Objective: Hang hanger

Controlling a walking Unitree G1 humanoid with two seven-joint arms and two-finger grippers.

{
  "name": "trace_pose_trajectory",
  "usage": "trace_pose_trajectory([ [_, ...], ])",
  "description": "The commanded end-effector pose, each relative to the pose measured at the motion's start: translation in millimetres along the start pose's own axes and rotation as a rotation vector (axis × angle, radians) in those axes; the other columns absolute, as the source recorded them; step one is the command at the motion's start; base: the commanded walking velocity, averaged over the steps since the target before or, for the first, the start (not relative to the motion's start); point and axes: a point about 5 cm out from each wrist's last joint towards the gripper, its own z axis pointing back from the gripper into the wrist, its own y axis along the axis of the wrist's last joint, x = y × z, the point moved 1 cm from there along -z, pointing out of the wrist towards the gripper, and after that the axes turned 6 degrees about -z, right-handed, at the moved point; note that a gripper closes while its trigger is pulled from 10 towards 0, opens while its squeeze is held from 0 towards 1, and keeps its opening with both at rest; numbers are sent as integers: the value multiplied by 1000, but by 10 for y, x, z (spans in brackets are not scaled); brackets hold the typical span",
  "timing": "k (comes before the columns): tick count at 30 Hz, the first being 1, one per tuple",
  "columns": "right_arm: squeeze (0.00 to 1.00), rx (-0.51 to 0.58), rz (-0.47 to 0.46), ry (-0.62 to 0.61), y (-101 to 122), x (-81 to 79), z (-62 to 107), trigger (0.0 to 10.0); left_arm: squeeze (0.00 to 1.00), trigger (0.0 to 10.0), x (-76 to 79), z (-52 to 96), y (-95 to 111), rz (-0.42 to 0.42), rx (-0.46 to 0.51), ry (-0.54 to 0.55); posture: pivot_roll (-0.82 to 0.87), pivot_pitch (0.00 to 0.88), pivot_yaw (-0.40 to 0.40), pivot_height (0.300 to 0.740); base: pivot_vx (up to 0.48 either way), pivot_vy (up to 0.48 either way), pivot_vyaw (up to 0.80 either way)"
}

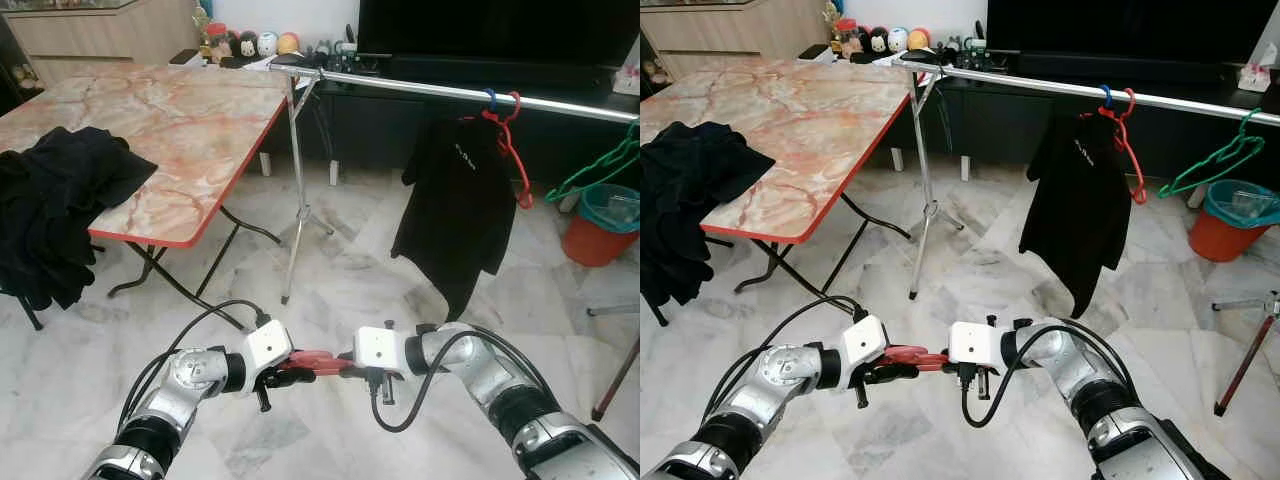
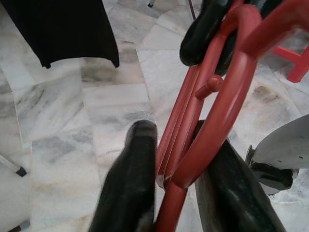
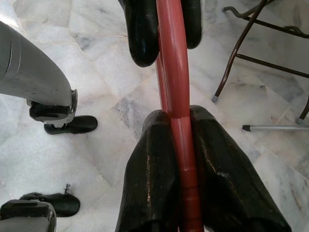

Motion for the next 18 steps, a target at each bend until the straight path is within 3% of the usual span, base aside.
trace_pose_trajectory([
  [1, 0, 11, -5, -3, 29, 29, 0, 10000, 0, 0, -61, 18, 8, -16, -13, 17, 27, 0, 29, 740, 0, 0, 0],
  [2, 0, 11, -10, 2, 24, 22, -2, 10000, 0, 0, -62, 17, 10, -16, -13, 17, 27, 0, 29, 740, 0, 0, 0],
  [3, 1000, 10, -24, 12, 13, 11, -6, 10000, 0, 0, -65, 18, 11, -19, -13, 17, 27, 0, 29, 740, 0, 0, 0],
  [18, 1000, 18, -69, 50, -17, -22, 3, 10000, 0, 0, -44, 32, -54, -28, -43, 13, 27, 0, 29, 740, 0, 0, 0],
])
